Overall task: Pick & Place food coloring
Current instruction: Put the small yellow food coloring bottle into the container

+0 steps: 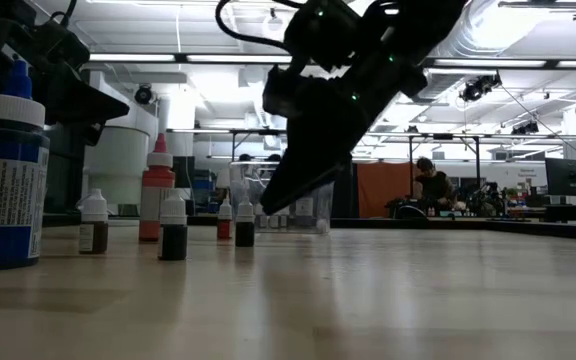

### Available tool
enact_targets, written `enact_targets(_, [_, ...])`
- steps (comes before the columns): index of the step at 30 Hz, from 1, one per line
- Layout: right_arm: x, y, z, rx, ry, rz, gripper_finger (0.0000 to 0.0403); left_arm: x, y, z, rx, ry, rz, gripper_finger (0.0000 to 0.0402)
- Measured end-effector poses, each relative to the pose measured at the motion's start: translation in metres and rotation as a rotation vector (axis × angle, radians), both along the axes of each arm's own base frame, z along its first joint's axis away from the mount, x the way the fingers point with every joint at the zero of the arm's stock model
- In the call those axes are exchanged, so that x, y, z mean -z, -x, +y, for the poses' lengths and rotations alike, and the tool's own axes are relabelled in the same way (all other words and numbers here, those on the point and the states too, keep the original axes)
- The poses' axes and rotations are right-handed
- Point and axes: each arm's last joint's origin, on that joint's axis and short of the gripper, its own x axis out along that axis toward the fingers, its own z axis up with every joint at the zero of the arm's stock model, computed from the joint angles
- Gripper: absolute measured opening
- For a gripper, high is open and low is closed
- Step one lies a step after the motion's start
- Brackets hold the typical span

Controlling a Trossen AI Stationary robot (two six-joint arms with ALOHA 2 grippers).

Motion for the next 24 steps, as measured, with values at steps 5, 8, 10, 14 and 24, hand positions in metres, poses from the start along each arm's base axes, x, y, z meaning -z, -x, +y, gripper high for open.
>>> enact_targets(5, [0.001,-0.001,-0.002,0.02,0.02,-0.002,0.022,0.0,0.0,0.0,0.0,0.0,0.0,0.0001])
enact_targets(8, [0.001,-0.002,-0.004,0.027,0.019,-0.002,0.022,0.0,0.0,0.0,0.0,0.0,0.0,0.0001])
enact_targets(10, [-0.002,-0.004,-0.004,0.032,0.014,-0.013,0.022,0.0,0.0,0.0,0.0,0.0,0.0,0.0001])
enact_targets(14, [-0.005,-0.005,-0.004,0.032,0.014,-0.011,0.022,0.0,0.0,0.0,0.0,0.0,0.0,0.0001])
enact_targets(24, [-0.001,-0.022,-0.004,0.012,-0.013,0.007,0.022,0.0,0.0,0.0,-0.002,0.0,0.0,0.0001])
